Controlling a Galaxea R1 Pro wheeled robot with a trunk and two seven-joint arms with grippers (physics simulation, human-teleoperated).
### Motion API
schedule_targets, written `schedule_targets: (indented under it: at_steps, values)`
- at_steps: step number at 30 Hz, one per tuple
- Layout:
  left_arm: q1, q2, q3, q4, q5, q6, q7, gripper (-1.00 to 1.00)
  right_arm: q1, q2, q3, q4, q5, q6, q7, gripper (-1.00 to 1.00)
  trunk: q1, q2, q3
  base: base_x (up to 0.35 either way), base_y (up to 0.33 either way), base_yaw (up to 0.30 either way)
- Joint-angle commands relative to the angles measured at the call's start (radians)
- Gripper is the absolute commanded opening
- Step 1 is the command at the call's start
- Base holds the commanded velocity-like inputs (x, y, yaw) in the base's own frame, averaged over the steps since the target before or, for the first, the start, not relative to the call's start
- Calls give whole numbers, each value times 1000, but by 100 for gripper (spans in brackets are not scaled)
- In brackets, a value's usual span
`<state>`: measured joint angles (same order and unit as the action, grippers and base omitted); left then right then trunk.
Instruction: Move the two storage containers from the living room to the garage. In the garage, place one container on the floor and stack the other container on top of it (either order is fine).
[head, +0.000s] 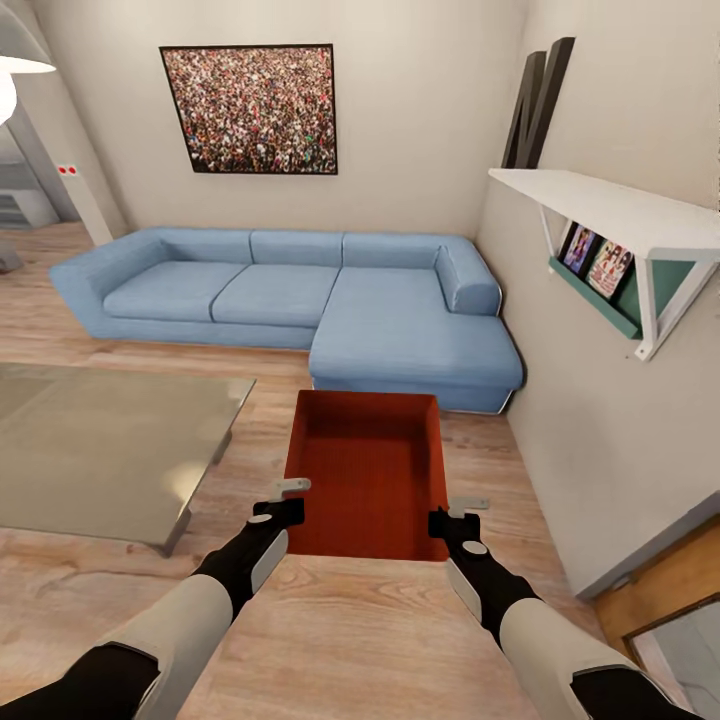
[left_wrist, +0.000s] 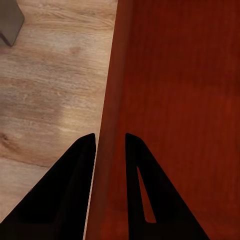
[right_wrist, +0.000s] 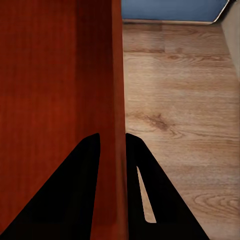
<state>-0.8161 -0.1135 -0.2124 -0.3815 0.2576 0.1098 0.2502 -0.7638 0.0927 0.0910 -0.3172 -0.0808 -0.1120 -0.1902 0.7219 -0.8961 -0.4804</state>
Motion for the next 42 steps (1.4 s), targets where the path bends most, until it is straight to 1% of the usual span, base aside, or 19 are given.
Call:
schedule_targets:
  at_steps: [1,42]
  values:
    - [0,12,-2,38,5,7,37,-100,-2,-1,-19,-3,4,-6,-86,-100,0,-1,1,0,0,0]
    - [0,12,-2,39,5,7,37,-100,-2,-1,-19,-3,4,-6,-86,-100,0,-1,65,0,0,0]
